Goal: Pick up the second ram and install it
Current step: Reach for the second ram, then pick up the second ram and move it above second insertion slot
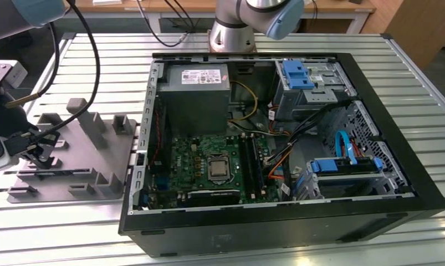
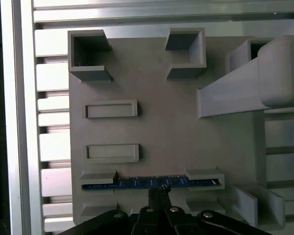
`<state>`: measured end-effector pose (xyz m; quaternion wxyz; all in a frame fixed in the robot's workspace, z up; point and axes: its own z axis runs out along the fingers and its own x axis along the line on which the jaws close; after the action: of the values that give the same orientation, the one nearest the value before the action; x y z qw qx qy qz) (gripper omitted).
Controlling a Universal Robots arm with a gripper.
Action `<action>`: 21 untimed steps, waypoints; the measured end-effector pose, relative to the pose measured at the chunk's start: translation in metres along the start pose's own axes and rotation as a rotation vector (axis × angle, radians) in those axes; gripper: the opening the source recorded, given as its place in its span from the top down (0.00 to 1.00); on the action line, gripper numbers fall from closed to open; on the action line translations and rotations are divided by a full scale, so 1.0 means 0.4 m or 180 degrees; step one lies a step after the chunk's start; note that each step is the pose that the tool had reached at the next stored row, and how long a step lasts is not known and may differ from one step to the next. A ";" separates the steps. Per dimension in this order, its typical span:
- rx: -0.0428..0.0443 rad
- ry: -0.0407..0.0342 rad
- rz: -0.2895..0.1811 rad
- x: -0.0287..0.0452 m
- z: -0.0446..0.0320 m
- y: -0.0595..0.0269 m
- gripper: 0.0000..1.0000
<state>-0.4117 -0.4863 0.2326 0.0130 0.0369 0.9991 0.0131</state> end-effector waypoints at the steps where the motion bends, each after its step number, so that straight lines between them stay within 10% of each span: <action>1: 0.0000 0.0000 0.0000 0.000 0.000 0.000 0.90; 10: 0.0001 0.0001 -0.0030 0.000 0.000 0.000 0.90; 21: -0.0013 0.0016 -0.0608 0.000 0.000 0.000 0.90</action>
<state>-0.4117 -0.4863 0.2324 0.0117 -0.0586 0.9981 0.0140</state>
